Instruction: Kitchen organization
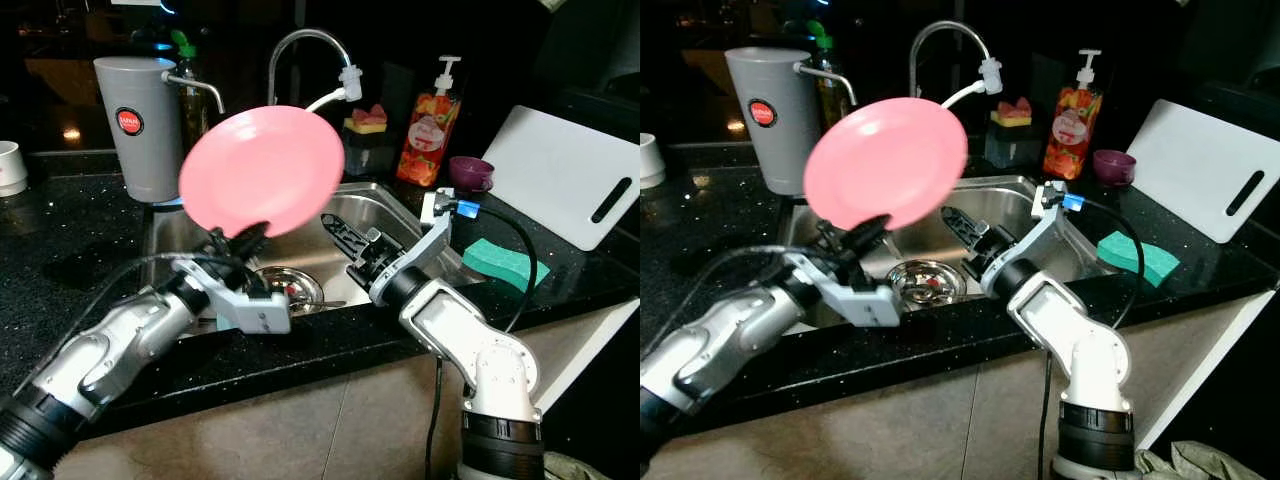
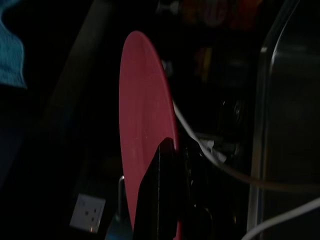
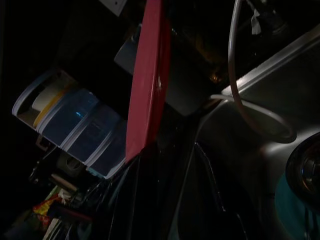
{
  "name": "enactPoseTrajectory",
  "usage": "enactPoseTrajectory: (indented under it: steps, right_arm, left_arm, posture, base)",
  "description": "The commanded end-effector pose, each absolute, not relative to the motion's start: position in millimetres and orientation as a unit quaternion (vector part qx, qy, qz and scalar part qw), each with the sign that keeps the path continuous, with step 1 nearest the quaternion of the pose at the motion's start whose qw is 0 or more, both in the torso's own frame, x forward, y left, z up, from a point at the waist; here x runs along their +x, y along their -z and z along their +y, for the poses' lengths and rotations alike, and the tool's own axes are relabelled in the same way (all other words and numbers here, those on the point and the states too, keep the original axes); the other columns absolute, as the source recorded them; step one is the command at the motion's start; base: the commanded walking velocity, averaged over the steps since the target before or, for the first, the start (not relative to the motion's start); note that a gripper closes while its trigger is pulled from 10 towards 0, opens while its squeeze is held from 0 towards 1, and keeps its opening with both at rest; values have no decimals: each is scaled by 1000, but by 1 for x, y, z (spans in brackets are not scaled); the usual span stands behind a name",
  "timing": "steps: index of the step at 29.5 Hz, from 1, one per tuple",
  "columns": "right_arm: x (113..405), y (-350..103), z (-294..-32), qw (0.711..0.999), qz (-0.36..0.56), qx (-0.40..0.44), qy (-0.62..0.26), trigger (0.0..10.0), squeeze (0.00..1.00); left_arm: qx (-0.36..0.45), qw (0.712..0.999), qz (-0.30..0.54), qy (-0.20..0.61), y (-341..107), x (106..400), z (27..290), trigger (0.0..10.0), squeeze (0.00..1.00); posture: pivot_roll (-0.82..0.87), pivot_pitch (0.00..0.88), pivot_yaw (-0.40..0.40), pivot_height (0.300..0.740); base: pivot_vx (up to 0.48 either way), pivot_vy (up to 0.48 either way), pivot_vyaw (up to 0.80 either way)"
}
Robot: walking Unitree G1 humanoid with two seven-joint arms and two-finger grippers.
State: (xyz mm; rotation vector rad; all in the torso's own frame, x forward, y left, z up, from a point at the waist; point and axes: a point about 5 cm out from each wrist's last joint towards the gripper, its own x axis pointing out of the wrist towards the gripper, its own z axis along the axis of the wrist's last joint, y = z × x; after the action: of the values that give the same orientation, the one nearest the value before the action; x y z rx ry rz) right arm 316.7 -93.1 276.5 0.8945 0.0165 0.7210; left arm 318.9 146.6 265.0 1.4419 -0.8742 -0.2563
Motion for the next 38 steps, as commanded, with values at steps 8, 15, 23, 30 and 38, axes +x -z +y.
enactPoseTrajectory:
  steps: [8,15,23,30,38]
  right_arm:
    - [316,-280,-92,838,8,423,-346,10000,0]
    - [317,-280,-89,837,13,422,-349,10000,0]
    - [320,-278,-88,838,19,422,-346,10000,0]
    - [331,-273,-86,844,29,432,-318,10000,0]
    - [339,-269,-90,845,29,450,-287,0,0]
  left_arm:
    - [626,652,-399,156,-249,311,132,10000,0]
    - [622,650,-401,170,-242,310,126,10000,0]
    - [611,647,-415,190,-238,304,119,10000,0]
    - [602,635,-430,223,-231,295,110,10000,0]
    - [605,631,-428,228,-226,293,111,10000,0]
  posture:
    - [84,49,-90,740]
    - [87,50,-94,740]
    - [88,42,-97,740]
    - [90,43,-100,740]
    - [99,54,-105,740]
  base:
    - [0,0,0]
    - [0,0,0]
    - [0,0,0]
    - [0,0,0]
    - [0,0,0]
